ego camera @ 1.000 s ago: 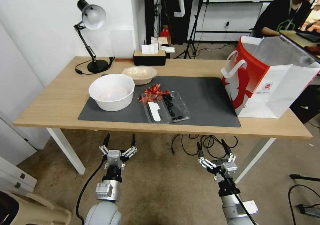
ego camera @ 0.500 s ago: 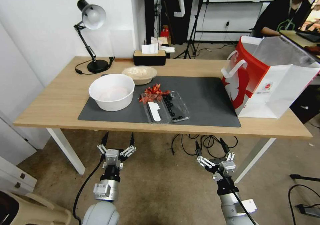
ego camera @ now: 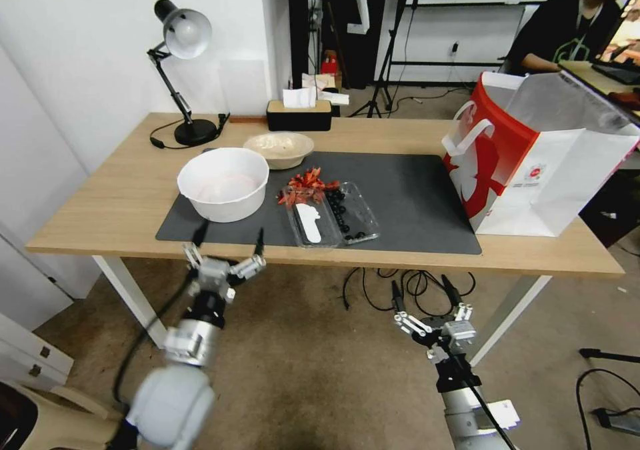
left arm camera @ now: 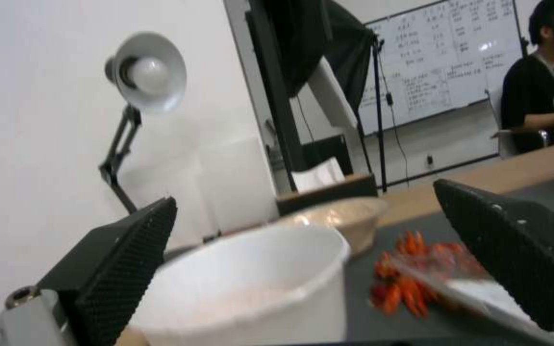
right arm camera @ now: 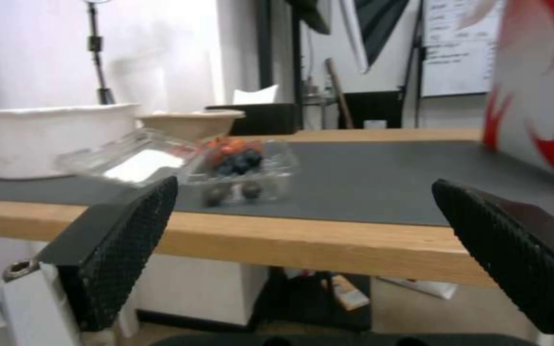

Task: Pick up the trash from the table and place it into the takeout bag.

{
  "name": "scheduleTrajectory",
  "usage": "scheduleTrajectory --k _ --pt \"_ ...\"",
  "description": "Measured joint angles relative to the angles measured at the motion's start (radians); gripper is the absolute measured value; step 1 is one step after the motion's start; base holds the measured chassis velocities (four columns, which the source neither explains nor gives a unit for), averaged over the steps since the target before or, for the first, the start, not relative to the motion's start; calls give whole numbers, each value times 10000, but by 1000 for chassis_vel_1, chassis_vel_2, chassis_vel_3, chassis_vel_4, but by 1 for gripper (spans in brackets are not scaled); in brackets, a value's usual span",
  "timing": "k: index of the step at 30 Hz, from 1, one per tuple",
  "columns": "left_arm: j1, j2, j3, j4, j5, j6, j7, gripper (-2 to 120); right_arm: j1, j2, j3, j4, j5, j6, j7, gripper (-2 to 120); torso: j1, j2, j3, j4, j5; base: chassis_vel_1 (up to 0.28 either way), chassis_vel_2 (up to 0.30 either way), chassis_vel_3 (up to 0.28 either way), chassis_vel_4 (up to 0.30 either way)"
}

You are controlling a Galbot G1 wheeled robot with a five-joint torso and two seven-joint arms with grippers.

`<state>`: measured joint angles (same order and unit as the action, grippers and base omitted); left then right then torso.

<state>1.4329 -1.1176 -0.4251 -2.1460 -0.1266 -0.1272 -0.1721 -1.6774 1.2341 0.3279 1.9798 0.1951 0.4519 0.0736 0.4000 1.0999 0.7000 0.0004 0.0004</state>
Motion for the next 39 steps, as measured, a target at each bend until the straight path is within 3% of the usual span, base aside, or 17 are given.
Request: scheduleTrajectory --k 5,6,11,13,14,16,17,18,20,21,22,25,26,33,34,37,39 --pt "-1728 1277 123 466 -1253 543 142 100 25 22 -25 29 -6 -83 -38 100 1 0 1 -7 -6 0 0 0 0" --pt "-2500 1831 341 786 -1916 860 180 100 69 24 -21 46 -8 -152 -42 100 1 0 1 -8 -8 0 0 0 0" --pt "-3804 2730 781 1387 -2756 1155 348 100 235 22 -74 -22 -9 -327 -46 100 1 0 2 1 -4 0 0 0 0" --pt "-5645 3369 1635 2107 -3818 1467 484 100 283 126 -98 -97 -40 -420 -59 100 1 0 1 -5 -3 0 0 0 0" --pt "-5645 3369 1635 2107 -3818 1467 484 100 283 126 -98 -97 -40 -420 -59 100 1 0 1 -5 -3 0 0 0 0" --pt "-6802 3533 2338 2625 -4357 1609 557 100 285 224 -107 -112 -95 -484 -66 100 2 -1 2 -9 -1 0 0 0 0" --pt "-7738 3554 3070 3032 -4639 1788 651 100 290 302 -110 -116 -154 -545 -75 100 2 -1 2 -5 -9 0 0 0 0" --pt "-7738 3554 3070 3032 -4639 1788 651 100 290 302 -110 -116 -154 -545 -75 100 2 -1 2 -5 -9 0 0 0 0" --pt "-8779 3474 3953 3474 -4788 2011 776 100 304 389 -101 -119 -193 -616 -76 100 1 -1 1 -2 -2 0 0 0 0" --pt "-9625 3299 4802 3901 -4827 2144 884 100 319 449 -96 -119 -210 -677 -77 100 1 0 1 -4 -2 0 0 0 0" --pt "-9625 3299 4802 3901 -4827 2144 884 100 319 449 -96 -119 -210 -677 -77 100 1 0 1 -4 -2 0 0 0 0" --pt "-11028 2749 6321 4908 -4698 2213 1187 100 325 572 -84 -82 -253 -805 -77 100 2 0 1 -7 3 0 0 0 0" --pt "-11028 2749 6321 4908 -4698 2213 1187 100 325 572 -84 -82 -253 -805 -77 100 2 0 1 -7 3 0 0 0 0" --pt "-12559 1493 8566 6524 -4132 2379 1573 100 313 808 -61 -58 -332 -903 -78 100 3 0 1 -9 -4 0 0 0 0" --pt "-12559 1493 8566 6524 -4132 2379 1573 100 313 808 -61 -58 -332 -903 -78 100 3 0 1 -9 -4 0 0 0 0" --pt "-13454 1372 9849 7423 -3294 2515 2201 100 318 982 -137 -56 -421 -914 -81 100 2 0 1 -3 -3 0 0 0 0" --pt "-13620 1377 10072 7563 -3191 2534 2312 100 327 1014 -162 -59 -438 -914 -82 100 2 0 1 -2 -3 0 0 0 0"
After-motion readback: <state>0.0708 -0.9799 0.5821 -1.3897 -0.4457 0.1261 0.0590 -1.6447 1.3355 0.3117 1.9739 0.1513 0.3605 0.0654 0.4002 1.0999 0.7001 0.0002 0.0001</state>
